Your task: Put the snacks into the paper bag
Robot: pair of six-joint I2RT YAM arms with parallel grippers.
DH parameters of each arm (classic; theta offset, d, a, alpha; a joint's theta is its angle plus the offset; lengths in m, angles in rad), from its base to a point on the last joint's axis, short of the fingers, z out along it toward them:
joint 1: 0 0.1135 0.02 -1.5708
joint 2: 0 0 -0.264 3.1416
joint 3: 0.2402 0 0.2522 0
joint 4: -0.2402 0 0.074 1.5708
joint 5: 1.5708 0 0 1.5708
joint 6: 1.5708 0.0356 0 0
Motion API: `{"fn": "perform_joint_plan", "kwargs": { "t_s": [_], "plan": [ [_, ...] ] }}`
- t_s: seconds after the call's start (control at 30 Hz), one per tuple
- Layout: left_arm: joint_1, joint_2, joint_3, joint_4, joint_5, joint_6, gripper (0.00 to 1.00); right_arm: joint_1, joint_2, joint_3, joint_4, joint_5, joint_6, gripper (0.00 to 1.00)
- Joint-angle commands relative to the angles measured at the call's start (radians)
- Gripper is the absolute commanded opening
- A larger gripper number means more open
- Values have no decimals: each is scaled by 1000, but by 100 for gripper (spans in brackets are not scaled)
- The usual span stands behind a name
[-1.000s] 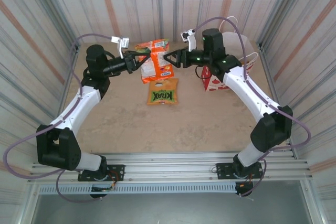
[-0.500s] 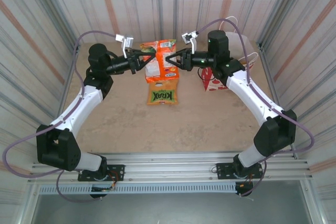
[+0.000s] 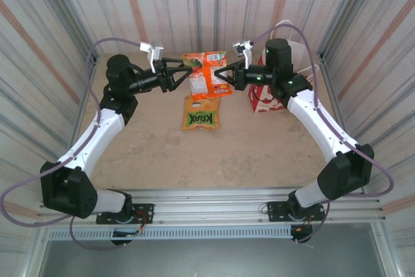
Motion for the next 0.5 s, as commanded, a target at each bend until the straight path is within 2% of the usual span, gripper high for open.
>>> {"fn": "perform_joint_plan", "kwargs": {
  "t_s": [0.0, 0.17, 0.3, 0.47],
  "plan": [
    [-5, -36, 36, -151, -96, 144, 68, -49, -46, 117, -184, 45, -223, 0],
    [-11, -25, 81, -348, -235, 294, 71, -155, -53, 233, -332, 65, -491, 0],
    [-14, 8, 112, -433, -247, 357, 71, -253, -42, 302, -375, 63, -657, 0],
    [-31, 48, 146, -515, -302, 420, 70, -365, 30, 460, -450, 108, -790, 0]
  ]
}}
